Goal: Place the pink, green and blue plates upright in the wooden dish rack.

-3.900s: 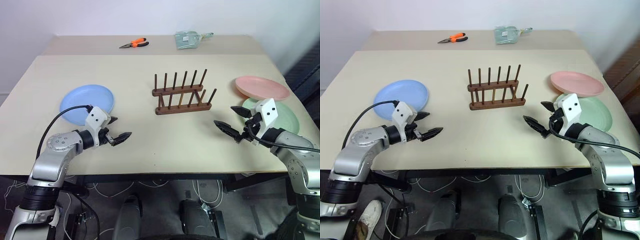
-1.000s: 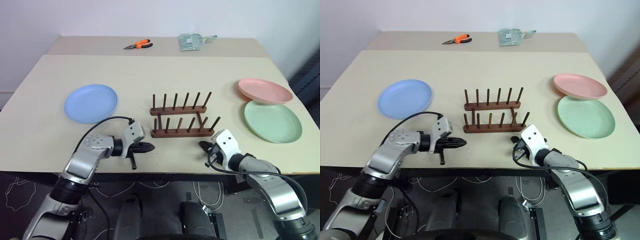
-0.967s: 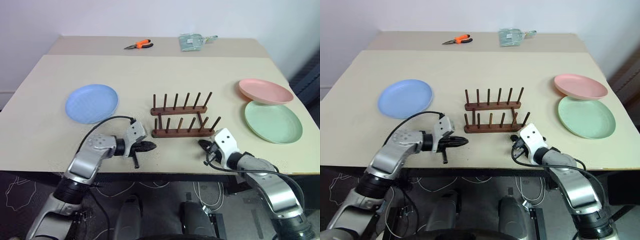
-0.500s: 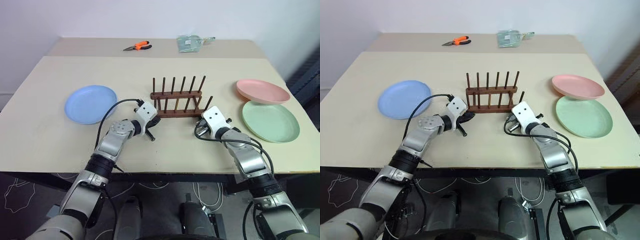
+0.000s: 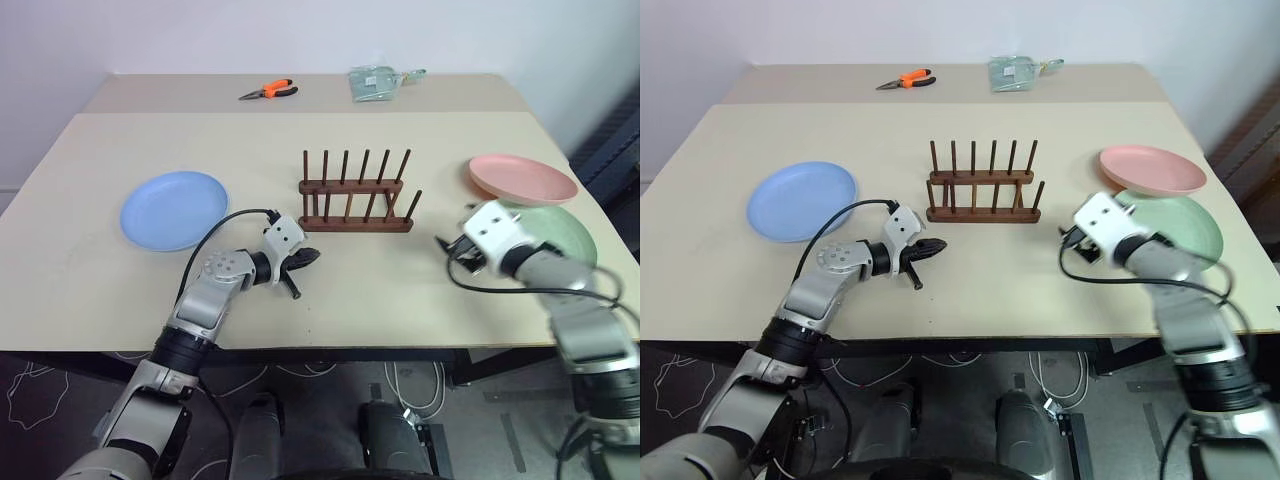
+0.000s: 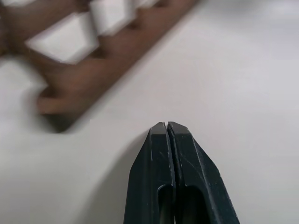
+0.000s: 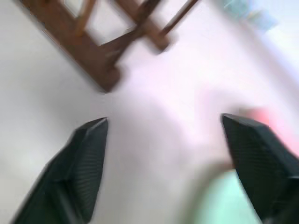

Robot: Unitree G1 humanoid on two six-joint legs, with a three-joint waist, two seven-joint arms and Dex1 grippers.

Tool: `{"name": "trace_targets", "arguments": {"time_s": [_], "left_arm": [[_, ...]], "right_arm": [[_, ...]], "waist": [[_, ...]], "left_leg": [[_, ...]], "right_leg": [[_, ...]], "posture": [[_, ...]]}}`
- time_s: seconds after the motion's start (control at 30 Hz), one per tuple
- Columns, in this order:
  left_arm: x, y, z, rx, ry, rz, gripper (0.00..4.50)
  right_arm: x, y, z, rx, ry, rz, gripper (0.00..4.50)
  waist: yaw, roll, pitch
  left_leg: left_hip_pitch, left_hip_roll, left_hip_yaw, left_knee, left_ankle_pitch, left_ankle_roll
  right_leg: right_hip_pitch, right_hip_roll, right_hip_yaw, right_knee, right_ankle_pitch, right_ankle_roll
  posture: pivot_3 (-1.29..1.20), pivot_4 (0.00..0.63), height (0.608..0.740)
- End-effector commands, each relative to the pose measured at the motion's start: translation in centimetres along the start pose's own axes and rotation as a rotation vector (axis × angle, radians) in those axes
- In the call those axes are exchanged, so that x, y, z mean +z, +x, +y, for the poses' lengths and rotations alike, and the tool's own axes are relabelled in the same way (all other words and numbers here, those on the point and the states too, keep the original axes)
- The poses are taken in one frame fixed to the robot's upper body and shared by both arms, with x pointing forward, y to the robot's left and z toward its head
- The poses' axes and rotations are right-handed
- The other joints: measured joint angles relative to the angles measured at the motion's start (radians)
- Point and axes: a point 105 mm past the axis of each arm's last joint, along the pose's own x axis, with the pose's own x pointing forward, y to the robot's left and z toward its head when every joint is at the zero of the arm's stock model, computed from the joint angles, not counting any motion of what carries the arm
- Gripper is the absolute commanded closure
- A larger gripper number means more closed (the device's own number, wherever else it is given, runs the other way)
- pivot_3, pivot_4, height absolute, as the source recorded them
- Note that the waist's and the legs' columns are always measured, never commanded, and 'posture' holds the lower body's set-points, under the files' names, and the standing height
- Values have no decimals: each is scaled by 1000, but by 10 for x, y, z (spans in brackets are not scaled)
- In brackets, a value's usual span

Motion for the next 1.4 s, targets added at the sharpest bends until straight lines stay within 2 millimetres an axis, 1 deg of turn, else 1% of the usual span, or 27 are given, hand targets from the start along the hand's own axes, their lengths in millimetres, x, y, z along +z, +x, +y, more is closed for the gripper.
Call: {"name": "trace_targets", "arguments": {"time_s": [0.03, 0.1, 0.17, 0.23, 0.3, 0.4, 0.5, 0.57, 0.6, 0.7, 0.73, 0.77, 0.8, 0.87, 0.93, 1.0, 1.03, 1.1, 1.13, 1.2, 1.23, 1.27, 1.3, 1.33, 1.37, 1.4], "left_arm": [[27, -7, -18, -95, 35, -82, 4500], [32, -8, -24, -130, 43, -92, 4500], [35, -7, -26, -140, 49, -100, 4500], [35, -4, -25, -135, 46, -99, 4500], [36, -3, -24, -134, 39, -102, 4500], [39, -4, -26, -143, 32, -113, 4500], [40, -6, -29, -153, 33, -121, 4500], [40, -6, -30, -152, 32, -122, 4500], [39, -6, -30, -149, 31, -120, 4500], [38, -9, -29, -140, 28, -118, 4500], [37, -10, -29, -137, 26, -117, 4500], [36, -11, -29, -134, 25, -115, 4500], [35, -12, -29, -131, 25, -112, 4500], [34, -13, -29, -129, 25, -107, 4500], [33, -14, -29, -127, 32, -104, 4500], [33, -14, -28, -123, 39, -99, 4500], [33, -14, -27, -121, 42, -96, 4500], [32, -16, -25, -117, 44, -93, 4500], [32, -17, -23, -112, 45, -93, 4500], [32, -20, -18, -102, 45, -90, 4500], [32, -21, -16, -99, 44, -89, 4500], [31, -23, -15, -97, 44, -89, 4500], [31, -23, -14, -96, 43, -88, 4500], [31, -25, -11, -91, 44, -87, 4500], [31, -26, -8, -86, 46, -85, 4500], [30, -27, -6, -84, 47, -84, 4500]], "right_arm": [[-4, -13, -34, -60, -157, 62, 796], [-25, -11, -50, -91, -225, 146, 796], [-39, -7, -58, -96, -302, 196, 796], [-57, 1, -70, -139, -267, 227, 796], [-73, 10, -82, -171, -294, 274, 796], [-83, 22, -91, -179, -304, 298, 796], [-91, 33, -88, -155, -313, 321, 796], [-97, 38, -83, -132, -324, 333, 1294], [-98, 39, -81, -126, -318, 335, 1669], [-103, 40, -78, -108, -333, 343, 3082], [-103, 40, -80, -118, -331, 341, 3707], [-102, 39, -82, -129, -344, 336, 4241], [-101, 39, -83, -138, -355, 330, 4467], [-97, 39, -87, -159, -376, 309, 4467], [-86, 34, -97, -213, -439, 261, 4467], [-70, 28, -107, -262, -502, 195, 4467], [-57, 24, -110, -282, -516, 136, 4467], [-28, 18, -110, -305, -476, 1, 4467], [-8, 13, -108, -313, -400, -98, 4467], [40, -1, -99, -279, -89, -340, 4467], [58, -10, -93, -227, 67, -437, 4467], [73, -18, -85, -159, 198, -508, 4467], [82, -24, -79, -109, 272, -539, 4467], [103, -38, -67, 9, 425, -652, 4467], [118, -50, -57, 123, 528, -734, 4467], [127, -58, -51, 206, 601, -779, 4467]], "waist": [[0, -1, 0], [-1, -1, 0], [-2, -1, 0], [-5, -1, 1], [-8, 0, 1], [-8, 1, 2], [-8, 1, 2], [-8, 1, 2], [-6, 1, 2], [-4, 1, 2], [-4, 1, 2], [-5, 2, 2], [-6, 2, 2], [-7, 2, 2], [-9, 2, 2], [-7, 4, 3], [-4, 5, 4], [-3, 5, 4], [-4, 5, 4], [-6, 5, 4], [-8, 5, 4], [-8, 5, 4], [-4, 5, 4], [-1, 5, 4], [3, 5, 4], [5, 4, 4]], "left_leg": [[0, 0, 0, 0, 0, 0], [0, 0, 0, 2, 0, 0], [1, 0, 0, 2, 0, 0], [0, 0, 1, 2, 0, 0], [-1, 0, 1, 2, 0, 1], [-1, 0, 1, 1, 0, 1], [-1, 0, 1, 0, 0, 1], [-1, -1, 1, 0, 0, 1], [-1, -1, 1, 0, 0, 1], [-2, -1, 1, 0, 0, 1], [-2, -1, 1, 0, 0, 1], [-2, -1, 1, 0, 0, 1], [-1, -1, 1, 0, 0, 1], [-1, -1, 1, 0, 0, 1], [-1, -1, 1, 0, 0, 1], [-1, -1, 1, 0, 0, 1], [-1, -1, 1, 0, 0, 1], [-1, -1, 1, 0, 0, 1], [-1, -1, 1, 0, 0, 1], [-1, -1, 1, 0, 0, 1], [0, -1, 0, 0, 0, 1], [1, -1, 0, 0, 0, 1], [2, -1, 0, 0, 0, 1], [2, -1, 0, 1, 0, 1], [1, -1, 0, 1, 0, 1], [1, -1, 0, 2, 0, 1]], "right_leg": [[0, 0, 0, 0, 0, 0], [1, 0, 0, -1, 0, -1], [1, 0, 0, -2, 1, -2], [1, 0, 0, -3, 1, -2], [-1, 0, 1, -2, 1, -2], [-1, 0, 1, -2, 1, -1], [-2, 0, 1, -1, 0, 0], [-1, 0, 1, -1, 0, 0], [-1, 0, 1, -1, 0, 0], [-1, 0, 1, -1, 0, 0], [-1, 0, 2, -1, 0, 0], [-1, 0, 2, -1, 0, 0], [-1, 0, 2, -1, 0, 0], [-1, 0, 2, -1, 0, 0], [-1, 0, 2, 0, 0, 0], [-1, 0, 2, 0, 0, 0], [-1, 0, 2, 0, 0, 0], [-1, 0, 2, 0, 0, 1], [-1, 0, 2, 0, 0, 1], [-1, 0, 2, 0, 0, 1], [0, 0, 2, 1, 0, 2], [1, 0, 2, 1, 0, 2], [1, 0, 2, 2, 0, 2], [2, 0, 2, 2, 0, 2], [2, 0, 2, 2, 0, 2], [2, 0, 2, 1, 0, 1]], "posture": [[0, 150, 740], [0, 150, 740], [0, 150, 740], [0, 150, 740], [0, 150, 740], [0, 150, 740], [0, 150, 740], [0, 150, 740], [0, 150, 740], [0, 150, 740], [0, 150, 740], [0, 150, 740], [0, 150, 740], [0, 150, 740], [0, 150, 740], [0, 150, 740], [0, 150, 740], [0, 150, 740], [0, 150, 740], [0, 150, 740], [0, 150, 740], [0, 150, 740], [0, 150, 740], [0, 150, 740], [0, 150, 740], [0, 150, 740]]}}
